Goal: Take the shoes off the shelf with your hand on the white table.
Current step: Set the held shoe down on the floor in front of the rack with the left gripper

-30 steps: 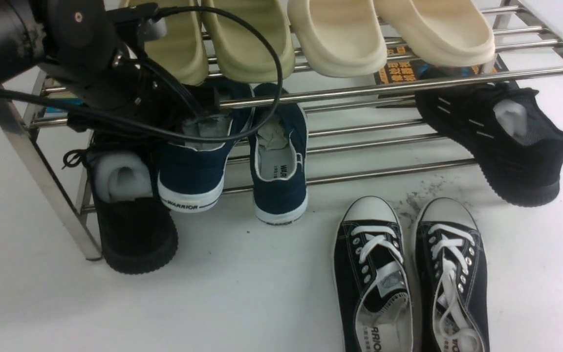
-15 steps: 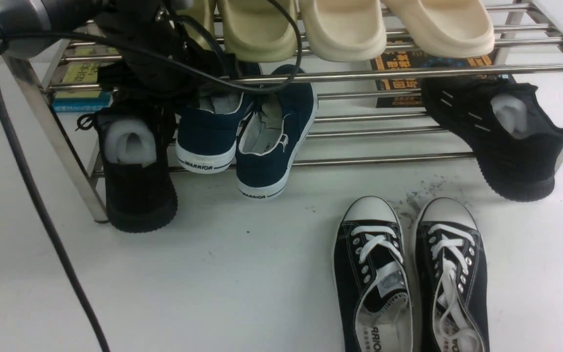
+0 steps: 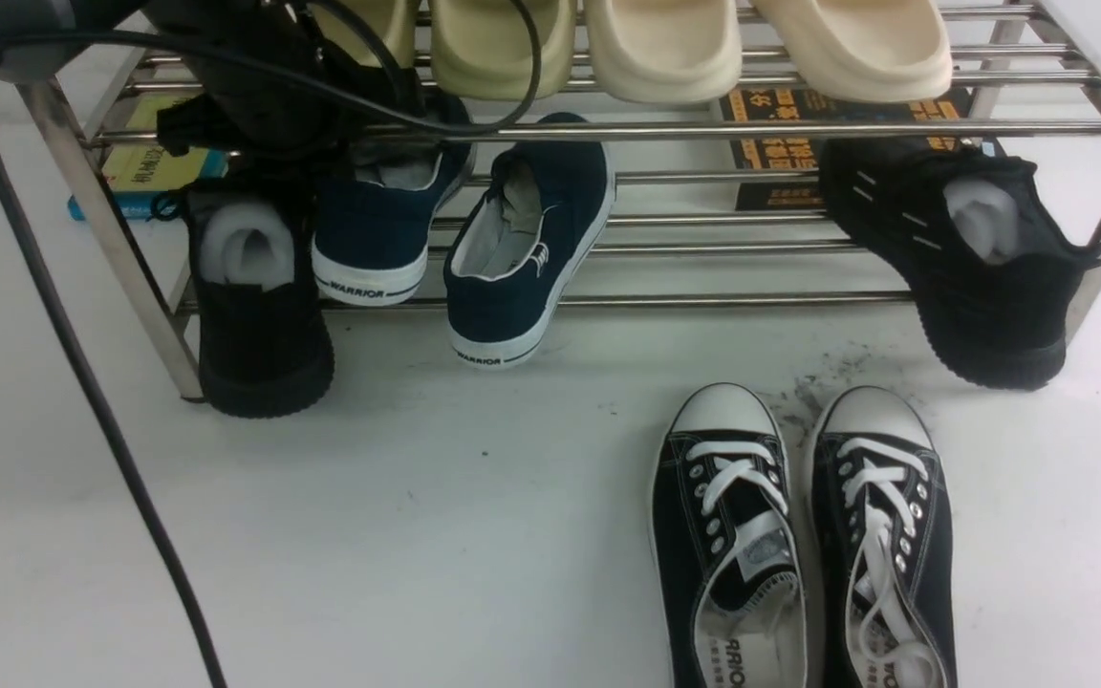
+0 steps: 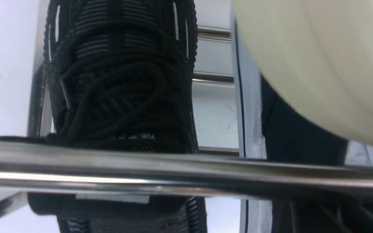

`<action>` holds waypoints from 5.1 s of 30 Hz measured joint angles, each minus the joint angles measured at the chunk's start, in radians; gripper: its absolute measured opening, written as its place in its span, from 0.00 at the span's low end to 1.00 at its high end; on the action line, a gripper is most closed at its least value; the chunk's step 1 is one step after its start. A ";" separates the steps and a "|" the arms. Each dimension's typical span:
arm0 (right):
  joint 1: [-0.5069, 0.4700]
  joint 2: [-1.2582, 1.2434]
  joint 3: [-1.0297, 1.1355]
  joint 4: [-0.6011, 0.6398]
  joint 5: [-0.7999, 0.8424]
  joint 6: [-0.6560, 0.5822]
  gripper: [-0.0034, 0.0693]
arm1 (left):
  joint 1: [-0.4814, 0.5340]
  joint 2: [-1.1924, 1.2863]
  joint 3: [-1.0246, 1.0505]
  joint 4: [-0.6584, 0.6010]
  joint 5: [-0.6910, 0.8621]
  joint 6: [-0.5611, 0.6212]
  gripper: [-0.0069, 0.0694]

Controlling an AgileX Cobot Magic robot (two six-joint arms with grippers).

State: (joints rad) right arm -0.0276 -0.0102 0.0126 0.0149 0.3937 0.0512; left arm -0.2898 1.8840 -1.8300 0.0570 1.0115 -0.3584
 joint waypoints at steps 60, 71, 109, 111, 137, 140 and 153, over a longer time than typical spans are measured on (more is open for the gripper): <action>0.000 0.000 0.000 0.000 0.000 0.000 0.38 | -0.127 -0.267 0.321 -0.038 0.212 -0.015 0.14; 0.000 0.000 0.000 0.000 0.000 0.000 0.38 | -0.131 -0.413 0.368 -0.057 0.224 -0.008 0.14; 0.000 0.000 0.000 0.000 0.000 0.000 0.38 | -0.131 -0.663 1.182 -0.314 -0.357 -0.008 0.15; 0.000 0.000 0.000 0.000 0.000 0.000 0.38 | -0.131 -0.638 1.182 -0.325 -0.359 -0.007 0.15; 0.000 0.000 0.000 0.000 0.000 0.000 0.38 | -0.134 -0.575 1.182 -0.349 -0.371 0.049 0.32; 0.000 0.000 0.000 -0.001 0.000 0.000 0.38 | -0.134 -0.574 1.182 -0.338 -0.374 0.047 0.41; 0.000 0.000 0.000 -0.001 0.000 0.000 0.38 | -0.134 -0.648 0.970 -0.240 -0.237 0.020 0.62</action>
State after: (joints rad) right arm -0.0276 -0.0102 0.0126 0.0137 0.3937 0.0512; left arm -0.4240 1.2360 -0.8603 -0.1827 0.7742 -0.3380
